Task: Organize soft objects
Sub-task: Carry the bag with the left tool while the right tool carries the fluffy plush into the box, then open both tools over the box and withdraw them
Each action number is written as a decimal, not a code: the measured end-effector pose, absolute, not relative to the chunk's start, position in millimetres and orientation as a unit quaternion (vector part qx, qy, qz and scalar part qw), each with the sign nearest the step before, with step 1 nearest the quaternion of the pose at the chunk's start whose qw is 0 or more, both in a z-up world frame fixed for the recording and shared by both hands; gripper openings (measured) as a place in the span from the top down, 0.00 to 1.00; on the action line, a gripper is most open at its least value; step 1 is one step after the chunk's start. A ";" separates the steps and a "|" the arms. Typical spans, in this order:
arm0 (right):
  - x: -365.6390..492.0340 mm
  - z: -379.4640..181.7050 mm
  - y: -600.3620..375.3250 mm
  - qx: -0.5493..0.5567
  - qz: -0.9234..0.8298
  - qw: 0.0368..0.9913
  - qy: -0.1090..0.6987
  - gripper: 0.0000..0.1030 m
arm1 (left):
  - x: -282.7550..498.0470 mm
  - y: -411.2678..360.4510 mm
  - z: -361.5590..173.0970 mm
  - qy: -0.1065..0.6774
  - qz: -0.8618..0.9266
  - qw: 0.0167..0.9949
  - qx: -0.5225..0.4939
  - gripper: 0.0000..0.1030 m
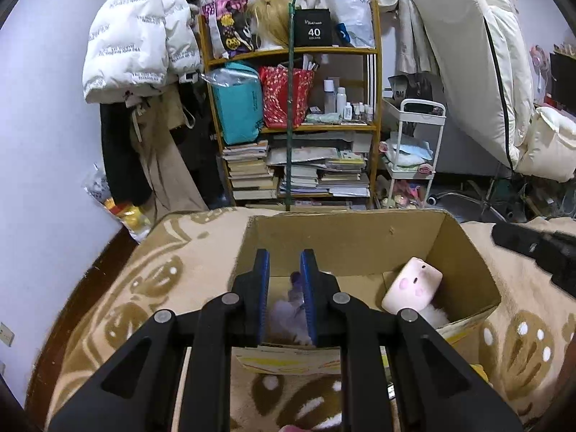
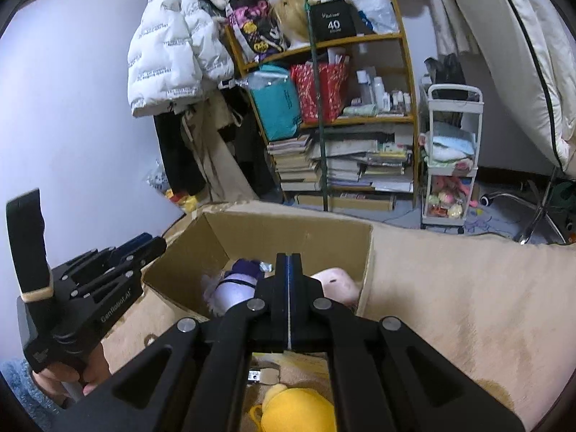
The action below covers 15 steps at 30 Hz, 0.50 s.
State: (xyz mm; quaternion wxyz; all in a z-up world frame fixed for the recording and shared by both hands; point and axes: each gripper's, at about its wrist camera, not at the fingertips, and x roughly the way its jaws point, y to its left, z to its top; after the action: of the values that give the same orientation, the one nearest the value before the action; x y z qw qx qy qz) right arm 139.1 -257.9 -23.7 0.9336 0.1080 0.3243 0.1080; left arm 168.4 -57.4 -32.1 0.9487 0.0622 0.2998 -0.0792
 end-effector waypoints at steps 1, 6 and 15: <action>139.8 -26.7 -256.8 0.107 0.109 0.932 0.329 0.99 | 169.0 -56.7 -32.5 0.304 -0.084 0.947 0.056 0.83; 137.1 -33.6 -257.4 0.108 0.109 0.927 0.341 0.98 | 163.9 -53.4 -31.0 0.304 -0.071 0.948 0.061 0.77; 118.9 -27.5 -265.3 0.126 0.098 0.926 0.342 0.95 | 138.7 -42.3 -19.8 0.307 -0.051 0.948 0.071 0.49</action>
State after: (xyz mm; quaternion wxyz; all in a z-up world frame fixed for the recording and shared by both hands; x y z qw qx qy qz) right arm 118.9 -265.3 -27.5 0.9262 0.1257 0.3417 0.0979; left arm 138.7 -42.3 -19.8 0.9476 0.0713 0.3073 -0.0510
